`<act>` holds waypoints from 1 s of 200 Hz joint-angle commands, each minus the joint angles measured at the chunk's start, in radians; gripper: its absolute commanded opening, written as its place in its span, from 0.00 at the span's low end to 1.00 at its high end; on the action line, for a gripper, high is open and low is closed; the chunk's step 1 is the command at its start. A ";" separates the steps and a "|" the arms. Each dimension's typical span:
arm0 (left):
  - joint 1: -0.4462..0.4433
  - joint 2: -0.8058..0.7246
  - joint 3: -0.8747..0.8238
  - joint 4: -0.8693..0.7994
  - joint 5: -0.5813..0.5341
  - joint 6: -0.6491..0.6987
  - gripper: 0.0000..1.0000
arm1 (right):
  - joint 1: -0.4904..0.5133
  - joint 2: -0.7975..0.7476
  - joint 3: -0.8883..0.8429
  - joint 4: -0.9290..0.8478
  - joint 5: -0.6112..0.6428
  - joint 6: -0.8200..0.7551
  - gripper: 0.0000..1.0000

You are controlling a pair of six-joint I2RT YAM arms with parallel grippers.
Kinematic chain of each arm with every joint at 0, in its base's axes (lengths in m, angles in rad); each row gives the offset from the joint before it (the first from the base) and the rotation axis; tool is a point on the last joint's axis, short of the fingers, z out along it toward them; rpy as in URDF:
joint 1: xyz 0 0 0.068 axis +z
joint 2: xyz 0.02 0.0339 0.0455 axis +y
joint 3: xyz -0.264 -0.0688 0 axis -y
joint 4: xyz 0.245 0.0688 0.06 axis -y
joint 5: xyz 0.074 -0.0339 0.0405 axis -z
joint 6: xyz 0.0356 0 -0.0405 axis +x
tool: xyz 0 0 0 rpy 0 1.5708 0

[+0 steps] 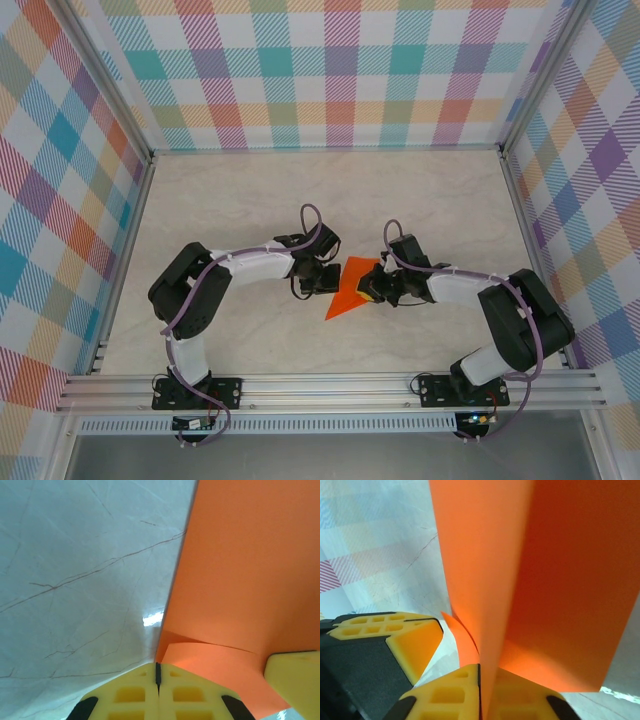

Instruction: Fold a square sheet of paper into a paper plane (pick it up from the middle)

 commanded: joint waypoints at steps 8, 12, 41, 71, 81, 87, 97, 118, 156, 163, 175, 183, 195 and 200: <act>0.014 -0.093 -0.022 -0.011 -0.048 0.016 0.09 | 0.005 -0.017 0.017 -0.043 0.040 0.018 0.02; 0.014 -0.105 -0.027 -0.007 -0.056 0.017 0.12 | 0.006 -0.022 0.024 -0.061 0.053 0.019 0.02; 0.017 -0.193 -0.096 0.047 -0.088 0.023 0.41 | 0.015 -0.042 0.079 -0.183 0.116 0.035 0.00; 0.017 -0.253 -0.187 0.163 -0.059 0.061 0.64 | 0.032 -0.050 0.125 -0.254 0.149 0.092 0.00; 0.015 -0.273 -0.217 0.208 -0.044 0.083 0.68 | 0.035 -0.043 0.146 -0.280 0.153 0.110 0.00; 0.015 -0.285 -0.237 0.236 -0.040 0.094 0.70 | 0.036 -0.039 0.155 -0.289 0.153 0.116 0.00; 0.014 -0.307 -0.273 0.287 -0.026 0.122 0.72 | 0.039 -0.031 0.177 -0.307 0.149 0.127 0.00; 0.013 -0.348 -0.327 0.368 0.005 0.194 0.76 | 0.045 -0.009 0.220 -0.345 0.143 0.147 0.00; 0.000 -0.412 -0.381 0.424 0.012 0.345 0.78 | 0.050 0.010 0.265 -0.396 0.132 0.170 0.00; -0.006 -0.414 -0.381 0.420 0.008 0.371 0.78 | 0.051 0.012 0.271 -0.405 0.130 0.173 0.00; -0.019 -0.410 -0.381 0.422 -0.011 0.402 0.77 | 0.053 0.018 0.283 -0.421 0.122 0.179 0.00; -0.037 -0.403 -0.384 0.429 -0.046 0.421 0.77 | 0.054 0.021 0.290 -0.432 0.115 0.182 0.00; -0.078 -0.397 -0.404 0.468 -0.111 0.469 0.77 | 0.055 0.026 0.303 -0.448 0.106 0.184 0.00; -0.094 -0.397 -0.419 0.495 -0.136 0.495 0.77 | 0.055 0.029 0.309 -0.459 0.105 0.185 0.00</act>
